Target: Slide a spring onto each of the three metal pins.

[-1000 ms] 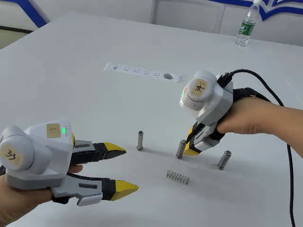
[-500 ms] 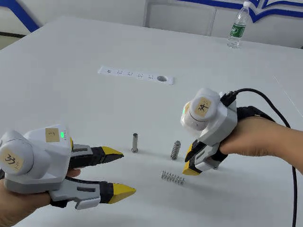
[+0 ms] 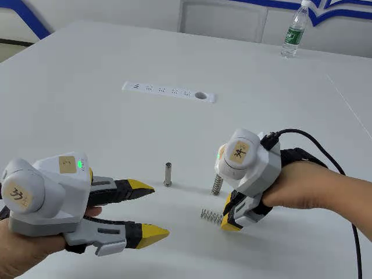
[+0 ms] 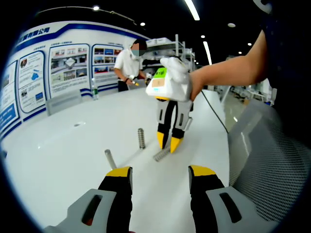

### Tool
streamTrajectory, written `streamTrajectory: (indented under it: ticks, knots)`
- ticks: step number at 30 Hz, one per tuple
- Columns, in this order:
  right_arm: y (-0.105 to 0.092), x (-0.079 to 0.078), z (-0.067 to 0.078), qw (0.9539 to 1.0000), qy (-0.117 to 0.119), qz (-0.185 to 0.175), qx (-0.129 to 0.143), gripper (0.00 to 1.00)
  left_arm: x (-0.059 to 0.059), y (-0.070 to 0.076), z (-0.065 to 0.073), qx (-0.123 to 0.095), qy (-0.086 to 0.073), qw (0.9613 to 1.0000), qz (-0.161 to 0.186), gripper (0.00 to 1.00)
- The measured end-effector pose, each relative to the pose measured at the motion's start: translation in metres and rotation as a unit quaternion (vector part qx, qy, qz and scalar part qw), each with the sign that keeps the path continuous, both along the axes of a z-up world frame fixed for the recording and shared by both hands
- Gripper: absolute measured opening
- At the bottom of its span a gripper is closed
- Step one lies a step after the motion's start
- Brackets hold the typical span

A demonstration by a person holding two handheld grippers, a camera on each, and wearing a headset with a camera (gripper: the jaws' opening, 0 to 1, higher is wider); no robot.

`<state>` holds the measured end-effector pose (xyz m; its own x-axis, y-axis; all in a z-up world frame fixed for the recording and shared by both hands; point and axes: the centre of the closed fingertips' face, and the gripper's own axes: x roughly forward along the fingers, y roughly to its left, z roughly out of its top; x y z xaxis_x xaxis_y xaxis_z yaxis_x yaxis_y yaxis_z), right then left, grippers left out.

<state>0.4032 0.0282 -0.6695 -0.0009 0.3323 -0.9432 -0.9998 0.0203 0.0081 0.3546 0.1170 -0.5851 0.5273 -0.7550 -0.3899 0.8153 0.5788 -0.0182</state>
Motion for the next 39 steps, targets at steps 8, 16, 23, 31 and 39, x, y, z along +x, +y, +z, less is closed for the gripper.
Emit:
streamTrajectory:
  ticks: [8, 16, 23, 31, 39]
  knots:
    - [0.001, -0.001, -0.001, 1.0, 0.003, 0.001, 0.002, 0.12, 0.001, -0.001, 0.0, 0.001, 0.0, 1.0, 0.001, 0.47]
    - [0.005, -0.013, 0.022, 0.9998, -0.003, 0.018, 0.003, 0.11, 0.0, -0.012, -0.003, 0.01, 0.002, 0.9998, -0.018, 0.45]
    - [0.02, -0.027, 0.051, 0.9986, -0.009, 0.048, 0.021, 0.11, 0.003, -0.024, -0.001, 0.019, -0.003, 0.9989, -0.044, 0.42]
    - [0.033, -0.039, 0.071, 0.9963, -0.017, 0.081, 0.026, 0.12, 0.003, -0.031, -0.001, 0.026, -0.011, 0.9976, -0.063, 0.36]
    - [0.04, -0.044, 0.075, 0.994, -0.025, 0.105, 0.022, 0.12, 0.003, -0.036, 0.002, 0.023, -0.019, 0.9966, -0.077, 0.24]
